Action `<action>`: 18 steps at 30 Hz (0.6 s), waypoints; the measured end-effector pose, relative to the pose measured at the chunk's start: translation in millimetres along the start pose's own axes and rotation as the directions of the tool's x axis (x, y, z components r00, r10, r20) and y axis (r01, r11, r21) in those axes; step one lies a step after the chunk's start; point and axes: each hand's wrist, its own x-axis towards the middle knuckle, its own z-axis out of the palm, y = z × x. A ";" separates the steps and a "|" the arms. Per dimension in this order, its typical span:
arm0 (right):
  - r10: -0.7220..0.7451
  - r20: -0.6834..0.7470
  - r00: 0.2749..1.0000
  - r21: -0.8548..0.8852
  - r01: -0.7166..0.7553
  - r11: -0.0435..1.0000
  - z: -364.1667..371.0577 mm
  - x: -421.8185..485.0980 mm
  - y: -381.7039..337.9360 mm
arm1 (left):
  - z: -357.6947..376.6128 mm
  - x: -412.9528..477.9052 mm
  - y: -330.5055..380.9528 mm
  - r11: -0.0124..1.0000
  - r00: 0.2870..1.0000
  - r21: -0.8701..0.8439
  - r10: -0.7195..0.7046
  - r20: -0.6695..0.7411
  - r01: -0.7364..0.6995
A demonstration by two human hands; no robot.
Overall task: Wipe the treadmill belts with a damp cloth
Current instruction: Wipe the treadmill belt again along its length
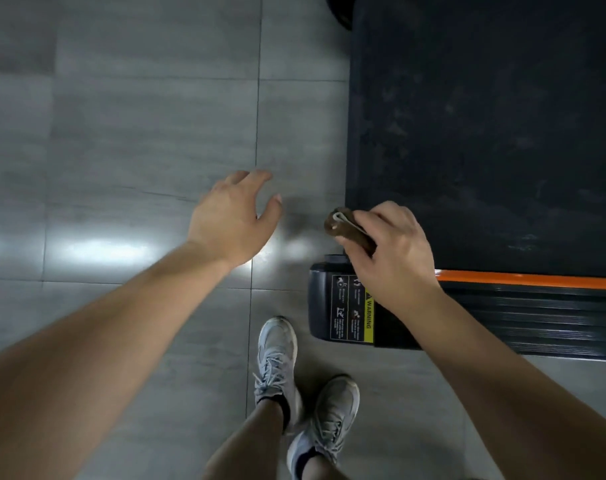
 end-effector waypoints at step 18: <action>-0.047 0.141 0.989 -0.049 0.054 0.997 -12.1 196.4 -164.1 | -212.8 106.8 -106.7 0.998 0.999 0.058 0.018 0.030 -0.019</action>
